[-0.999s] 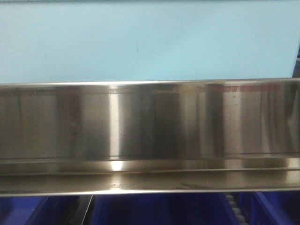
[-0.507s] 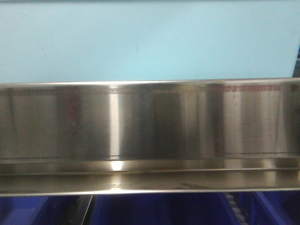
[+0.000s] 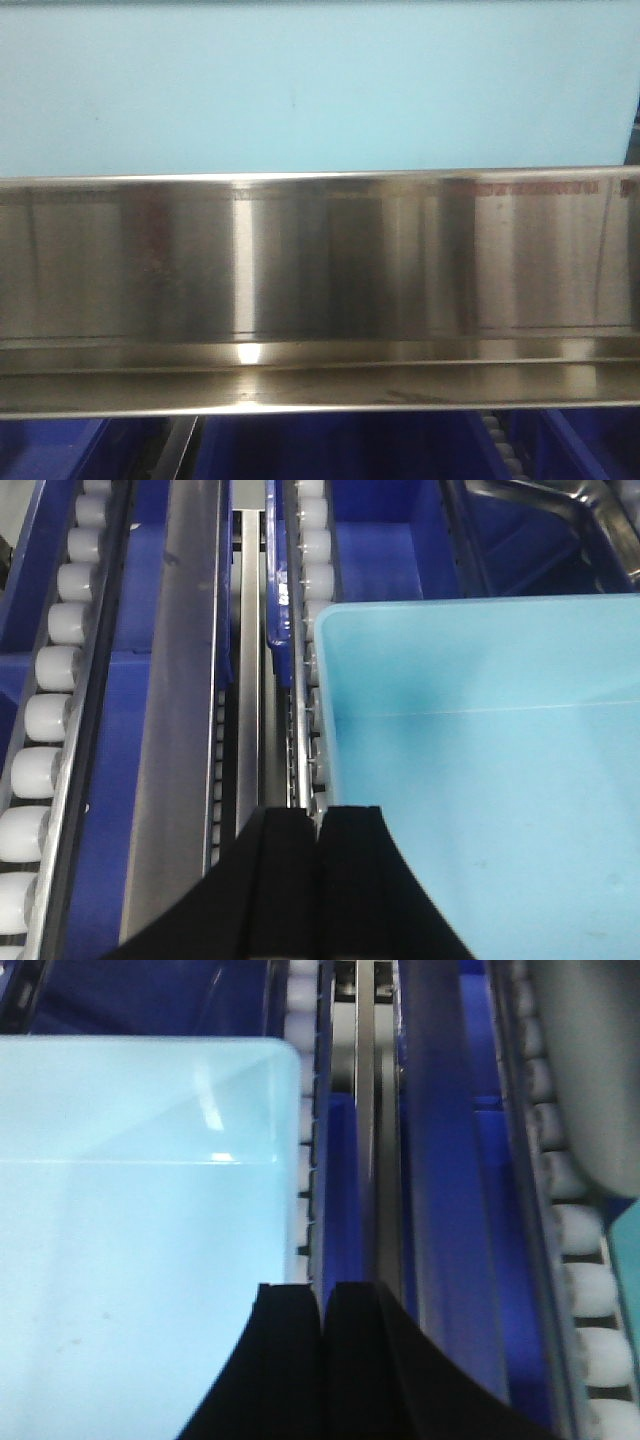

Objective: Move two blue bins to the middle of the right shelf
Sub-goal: 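Close both grippers on the side walls of the light teal bin, then lift the teal bin with both grippers off the shelf rollers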

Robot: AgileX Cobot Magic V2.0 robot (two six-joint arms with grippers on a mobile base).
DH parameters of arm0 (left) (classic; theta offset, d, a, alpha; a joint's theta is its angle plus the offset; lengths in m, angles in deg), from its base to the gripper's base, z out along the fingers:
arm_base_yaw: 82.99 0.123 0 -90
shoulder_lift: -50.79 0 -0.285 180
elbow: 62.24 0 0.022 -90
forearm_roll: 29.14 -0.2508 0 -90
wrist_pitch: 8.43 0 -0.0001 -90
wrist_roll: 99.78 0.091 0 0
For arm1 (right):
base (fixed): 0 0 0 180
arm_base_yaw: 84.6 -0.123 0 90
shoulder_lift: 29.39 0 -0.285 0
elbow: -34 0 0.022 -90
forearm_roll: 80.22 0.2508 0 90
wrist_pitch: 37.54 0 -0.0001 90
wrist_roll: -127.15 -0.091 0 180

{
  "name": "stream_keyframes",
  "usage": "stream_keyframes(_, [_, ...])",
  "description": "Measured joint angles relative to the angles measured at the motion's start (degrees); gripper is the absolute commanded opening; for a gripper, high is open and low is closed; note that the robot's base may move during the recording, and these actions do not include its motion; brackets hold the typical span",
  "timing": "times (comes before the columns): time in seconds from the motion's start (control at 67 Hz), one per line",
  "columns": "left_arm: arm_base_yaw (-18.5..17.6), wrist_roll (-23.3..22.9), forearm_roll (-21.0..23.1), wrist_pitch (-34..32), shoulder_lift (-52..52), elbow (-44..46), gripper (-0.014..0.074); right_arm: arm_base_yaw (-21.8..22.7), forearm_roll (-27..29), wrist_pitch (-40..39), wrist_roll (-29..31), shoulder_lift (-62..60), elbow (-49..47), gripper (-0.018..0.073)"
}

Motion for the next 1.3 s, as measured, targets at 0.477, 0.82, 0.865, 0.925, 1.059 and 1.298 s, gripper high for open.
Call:
stream_keyframes(0.477, [0.0,-1.01,0.15,3.5,2.59,0.12,0.0311,-0.12,2.88,2.82,-0.23,2.21,0.01,0.0214])
stream_keyframes(0.82, [0.0,-1.01,2.26,5.42,8.35,0.12,0.0265,-0.12,3.74,2.92,-0.23,5.53,2.64,0.0214])
stream_keyframes(0.865, [0.11,-1.01,2.72,5.68,8.89,0.12,0.0265,-0.12,3.83,2.78,-0.23,6.02,2.76,0.0214])
stream_keyframes(0.925, [0.32,-1.01,3.08,6.07,9.49,0.12,0.0265,-0.12,3.83,2.65,-0.23,6.47,2.85,0.0214])
stream_keyframes(1.059, [0.4,-1.01,3.34,6.48,10.02,0.12,0.0265,-0.12,3.83,2.57,-0.23,7.28,2.85,0.0214])
stream_keyframes(1.298, [0.45,-1.01,4.25,6.71,10.23,0.12,0.0265,-0.12,3.83,2.04,-0.23,7.39,2.85,0.0214])
